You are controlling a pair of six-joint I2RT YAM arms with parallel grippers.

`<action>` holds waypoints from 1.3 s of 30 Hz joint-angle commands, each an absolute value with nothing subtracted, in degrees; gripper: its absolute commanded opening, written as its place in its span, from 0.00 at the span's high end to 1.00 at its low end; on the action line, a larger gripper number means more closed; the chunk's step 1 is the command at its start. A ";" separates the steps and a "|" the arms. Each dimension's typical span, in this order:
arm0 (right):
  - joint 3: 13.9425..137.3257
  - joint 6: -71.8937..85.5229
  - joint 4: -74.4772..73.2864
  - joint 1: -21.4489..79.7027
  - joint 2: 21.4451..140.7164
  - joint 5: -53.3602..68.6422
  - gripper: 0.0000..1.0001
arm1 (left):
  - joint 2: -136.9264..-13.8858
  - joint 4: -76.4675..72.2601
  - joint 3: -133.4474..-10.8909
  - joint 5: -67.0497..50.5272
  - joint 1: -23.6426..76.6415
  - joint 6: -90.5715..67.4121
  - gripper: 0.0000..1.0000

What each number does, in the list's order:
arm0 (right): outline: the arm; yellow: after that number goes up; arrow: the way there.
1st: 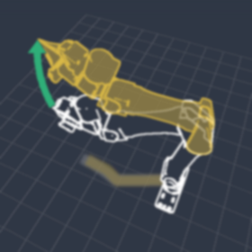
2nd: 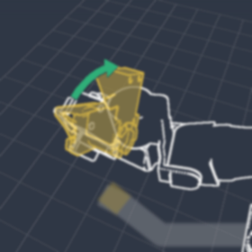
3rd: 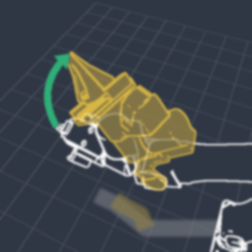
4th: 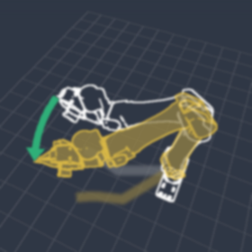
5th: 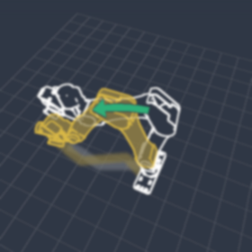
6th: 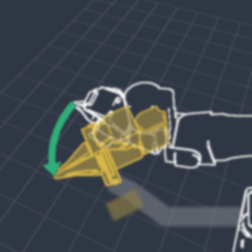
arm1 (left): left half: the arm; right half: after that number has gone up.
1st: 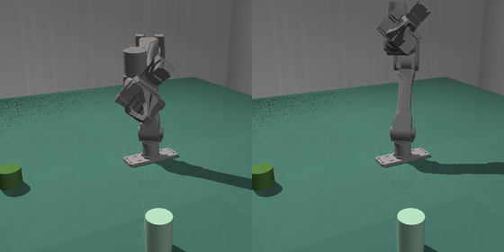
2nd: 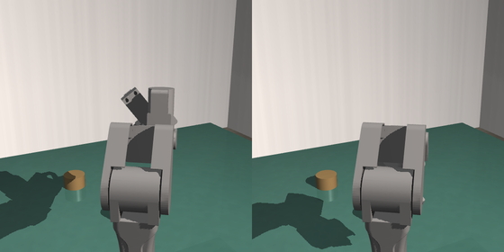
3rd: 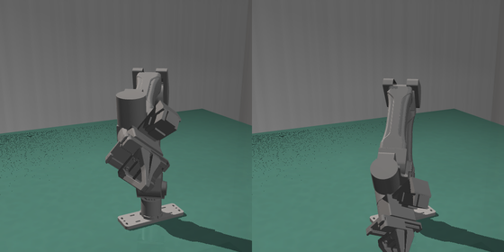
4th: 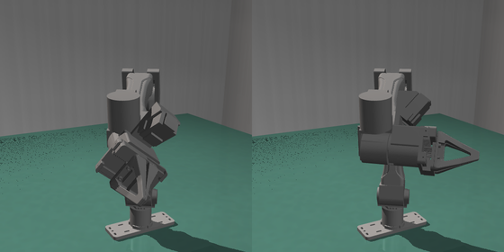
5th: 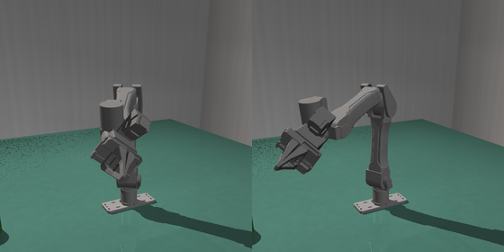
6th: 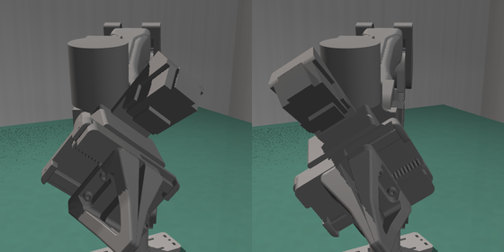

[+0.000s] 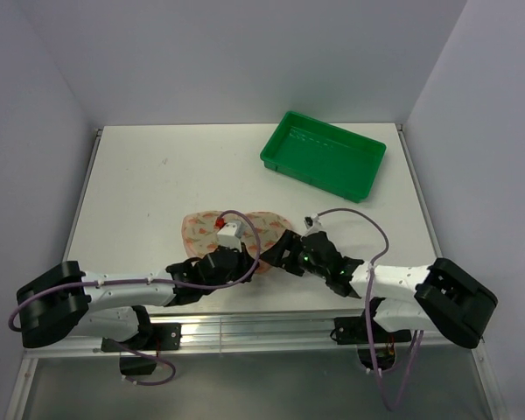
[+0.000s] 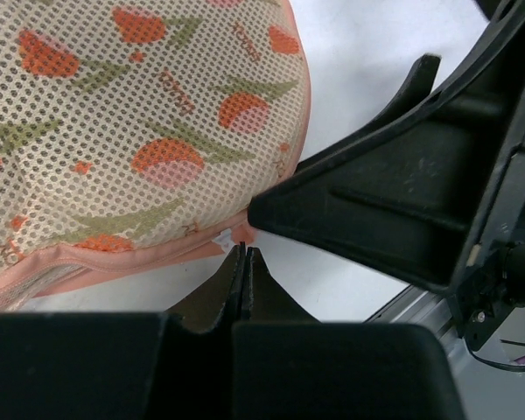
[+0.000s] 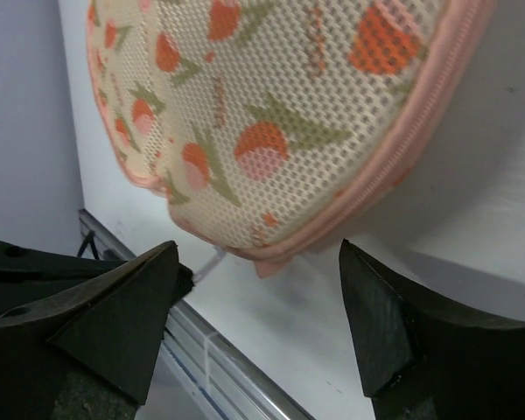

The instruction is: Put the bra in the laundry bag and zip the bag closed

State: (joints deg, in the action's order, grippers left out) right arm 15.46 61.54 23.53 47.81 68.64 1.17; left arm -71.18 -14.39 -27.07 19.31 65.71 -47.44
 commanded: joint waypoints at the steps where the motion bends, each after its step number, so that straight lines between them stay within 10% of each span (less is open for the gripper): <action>1: 17.75 63.02 29.97 47.99 69.78 0.62 0.20 | -69.96 -16.79 -26.28 18.81 65.74 -47.20 1.00; 15: 20.04 61.26 29.97 46.49 74.27 -1.76 0.96 | -69.08 -13.28 -24.87 19.07 65.74 -46.50 1.00; 21: 18.98 60.47 29.53 45.88 72.51 -2.20 0.99 | -67.50 -9.05 -24.87 21.80 65.74 -44.92 0.99; 28: 18.81 60.47 30.23 45.88 72.86 -1.06 1.00 | -72.41 -15.10 -24.61 22.06 65.65 -46.14 0.60; 39: 18.46 60.38 31.11 45.97 72.95 -0.26 1.00 | -79.28 -22.76 -26.37 21.36 62.84 -41.75 0.58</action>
